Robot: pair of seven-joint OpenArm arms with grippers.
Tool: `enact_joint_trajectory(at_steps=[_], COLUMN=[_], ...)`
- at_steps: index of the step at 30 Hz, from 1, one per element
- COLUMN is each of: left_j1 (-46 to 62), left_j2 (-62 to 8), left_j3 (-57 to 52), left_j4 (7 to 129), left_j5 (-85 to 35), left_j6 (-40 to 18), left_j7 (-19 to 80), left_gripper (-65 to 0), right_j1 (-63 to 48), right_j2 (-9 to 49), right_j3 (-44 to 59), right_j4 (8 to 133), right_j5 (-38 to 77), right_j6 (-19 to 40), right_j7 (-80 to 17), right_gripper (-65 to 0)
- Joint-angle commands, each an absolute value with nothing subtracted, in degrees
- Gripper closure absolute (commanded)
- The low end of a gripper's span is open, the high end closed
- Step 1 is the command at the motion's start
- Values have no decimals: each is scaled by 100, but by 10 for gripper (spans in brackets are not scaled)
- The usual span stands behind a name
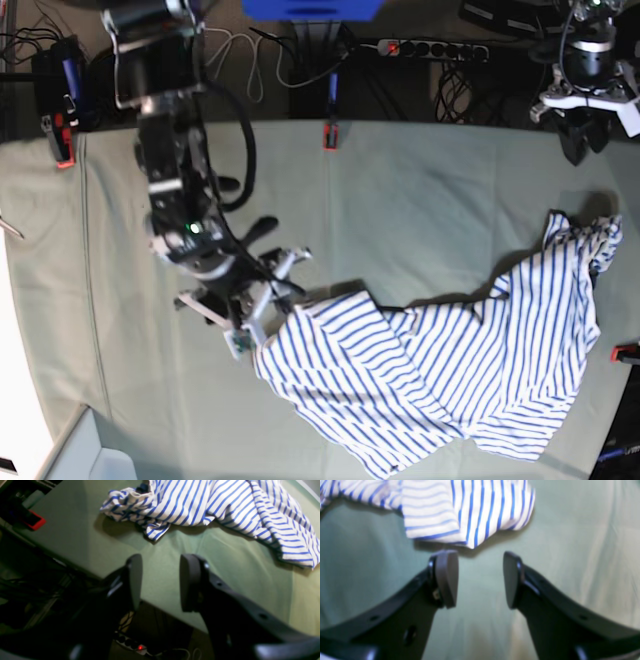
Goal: Layout the t-shirt on the table in an organized manner, then fold the t-shirt properly
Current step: 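Grasp the shirt with both grippers at two separate edges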
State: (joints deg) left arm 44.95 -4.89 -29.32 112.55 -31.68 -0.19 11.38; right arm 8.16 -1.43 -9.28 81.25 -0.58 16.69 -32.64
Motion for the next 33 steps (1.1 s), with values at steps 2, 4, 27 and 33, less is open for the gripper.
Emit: enact_joint_trajectory(at_steps=[2, 4, 27, 33], left_j1=[4602, 4620, 4602, 4444], left_j2=[-514, -514, -514, -514], left_j3=[-2967, -2976, -2993, -2967], left_j4=[11363, 11363, 11336, 11319], left_j5=[-3187, -3187, -3187, -3187], left_j6=[-31, -31, -31, -31], left_j7=[998, 998, 998, 998], left_gripper=[-243, -243, -458, -458], right_j1=[1218, 1490, 2563, 1807], right_j2=[-268, -365, -532, -110], right_j3=[-936, -936, -1147, -1112], right_j4=[7644, 7108, 3653, 4927], right_j5=[-22, -22, -31, -22], right_j6=[1736, 1736, 1745, 1745], right_j7=[-2923, -2677, -391, -567], right_gripper=[-304, -324, -50, 0])
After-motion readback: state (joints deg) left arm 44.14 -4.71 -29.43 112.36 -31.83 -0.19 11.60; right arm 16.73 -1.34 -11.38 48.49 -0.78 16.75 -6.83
